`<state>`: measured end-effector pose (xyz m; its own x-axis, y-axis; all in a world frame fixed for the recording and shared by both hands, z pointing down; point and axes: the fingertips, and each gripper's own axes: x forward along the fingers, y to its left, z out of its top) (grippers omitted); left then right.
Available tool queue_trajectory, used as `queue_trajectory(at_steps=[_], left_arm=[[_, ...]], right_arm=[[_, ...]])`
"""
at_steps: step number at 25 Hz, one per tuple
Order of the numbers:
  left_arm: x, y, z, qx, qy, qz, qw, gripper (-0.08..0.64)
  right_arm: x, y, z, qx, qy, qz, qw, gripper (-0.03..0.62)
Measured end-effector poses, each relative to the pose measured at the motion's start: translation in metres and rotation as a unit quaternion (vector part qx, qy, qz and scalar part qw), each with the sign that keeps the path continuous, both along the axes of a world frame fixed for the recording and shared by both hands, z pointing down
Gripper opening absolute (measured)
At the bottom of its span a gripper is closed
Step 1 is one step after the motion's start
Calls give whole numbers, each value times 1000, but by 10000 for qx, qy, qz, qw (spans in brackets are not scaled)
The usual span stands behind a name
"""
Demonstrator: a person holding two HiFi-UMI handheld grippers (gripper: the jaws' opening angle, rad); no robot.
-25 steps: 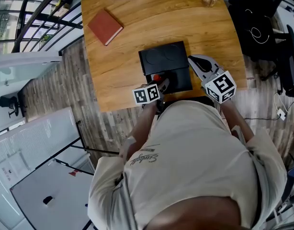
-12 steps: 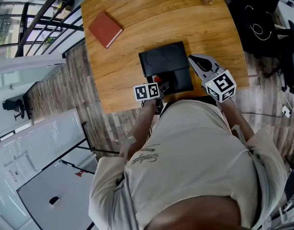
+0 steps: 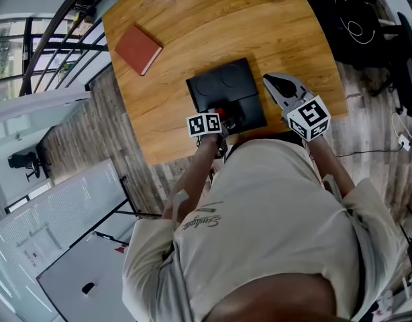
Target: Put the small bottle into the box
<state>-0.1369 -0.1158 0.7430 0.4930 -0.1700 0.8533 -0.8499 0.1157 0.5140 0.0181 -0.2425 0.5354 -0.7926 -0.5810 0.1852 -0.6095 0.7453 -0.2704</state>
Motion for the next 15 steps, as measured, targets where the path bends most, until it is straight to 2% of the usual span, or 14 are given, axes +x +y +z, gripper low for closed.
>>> queue_trajectory(at_steps=[11, 15], left_arm=[[16, -2, 10, -191, -208, 533, 9982, 232], [15, -4, 14, -194, -278, 506, 9981, 230]], right_arm=[[14, -9, 9, -89, -84, 226, 9997, -5], [12, -8, 8, -73, -84, 205, 9997, -5]])
